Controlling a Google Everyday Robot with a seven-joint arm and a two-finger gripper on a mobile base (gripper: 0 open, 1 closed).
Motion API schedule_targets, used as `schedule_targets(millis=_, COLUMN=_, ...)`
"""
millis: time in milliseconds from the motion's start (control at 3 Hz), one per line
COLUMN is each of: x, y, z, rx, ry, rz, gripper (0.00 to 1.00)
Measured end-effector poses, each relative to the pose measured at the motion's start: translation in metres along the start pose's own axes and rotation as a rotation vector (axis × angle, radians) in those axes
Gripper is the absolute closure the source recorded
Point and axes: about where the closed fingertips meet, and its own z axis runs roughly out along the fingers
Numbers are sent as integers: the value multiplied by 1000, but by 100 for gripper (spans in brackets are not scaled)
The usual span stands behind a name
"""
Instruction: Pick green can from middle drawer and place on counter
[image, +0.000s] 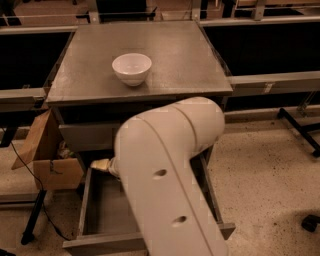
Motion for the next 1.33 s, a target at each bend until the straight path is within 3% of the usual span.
schedule_targets(millis=333, x=-10, y=-28, z=-4, rx=98, ry=-37, rz=55, gripper=0)
schedule_targets(millis=667, x=-18, y=-44, z=-3, rx=154, ry=-53, rz=80, gripper=0)
schedule_targets(millis=1000, x=-25, y=-48, z=2, rx=163, ry=-51, rz=78, gripper=0)
schedule_targets(millis=1333, x=-32, y=-50, z=1, rx=131, ry=-64, rz=39, gripper=0)
